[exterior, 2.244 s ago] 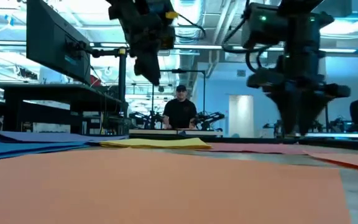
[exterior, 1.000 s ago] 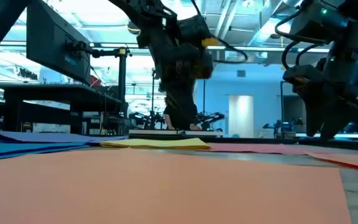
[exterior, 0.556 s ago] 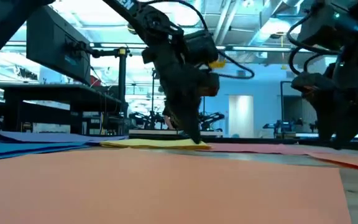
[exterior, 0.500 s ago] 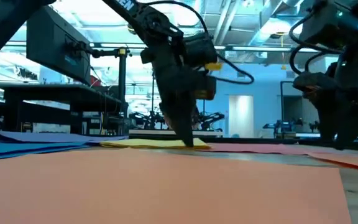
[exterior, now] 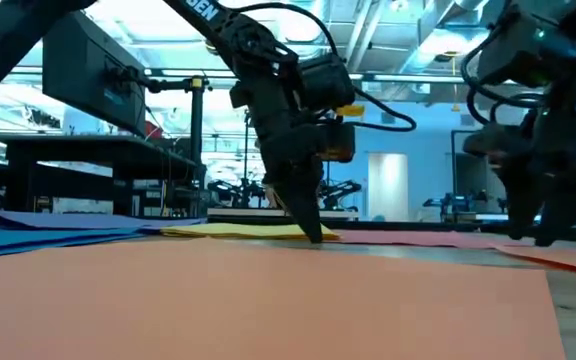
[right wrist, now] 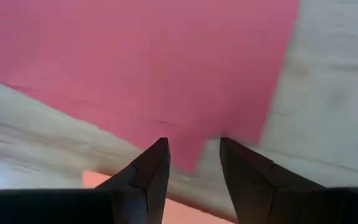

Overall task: Organize paper
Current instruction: Stack the red paper on top of the red paper

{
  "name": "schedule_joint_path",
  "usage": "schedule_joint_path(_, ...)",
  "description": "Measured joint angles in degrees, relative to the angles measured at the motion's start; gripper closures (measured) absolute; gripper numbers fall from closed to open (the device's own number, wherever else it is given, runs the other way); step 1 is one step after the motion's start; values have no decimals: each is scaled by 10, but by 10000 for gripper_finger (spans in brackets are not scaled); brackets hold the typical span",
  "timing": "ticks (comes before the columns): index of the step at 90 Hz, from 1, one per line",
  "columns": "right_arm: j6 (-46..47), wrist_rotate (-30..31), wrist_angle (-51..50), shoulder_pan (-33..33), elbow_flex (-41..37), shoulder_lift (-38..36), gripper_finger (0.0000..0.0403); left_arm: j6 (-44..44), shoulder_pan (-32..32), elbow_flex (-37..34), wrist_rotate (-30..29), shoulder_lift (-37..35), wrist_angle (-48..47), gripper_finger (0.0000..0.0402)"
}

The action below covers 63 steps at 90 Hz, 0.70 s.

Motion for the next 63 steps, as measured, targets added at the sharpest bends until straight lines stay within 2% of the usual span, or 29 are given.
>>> schedule_joint_path(20, 12, 10, 42, 2, 7, 34, 270, 4, -5, 0, -1, 0, 2, 401)
schedule_joint_path(37, 15, -1, 43, 9, 23, -3, 270, 11, -7, 0, 0, 0, 1, 401)
schedule_joint_path(63, 27, 12, -68, -3, 22, -44, 270, 6, -7, 0, 1, 0, -3, 402)
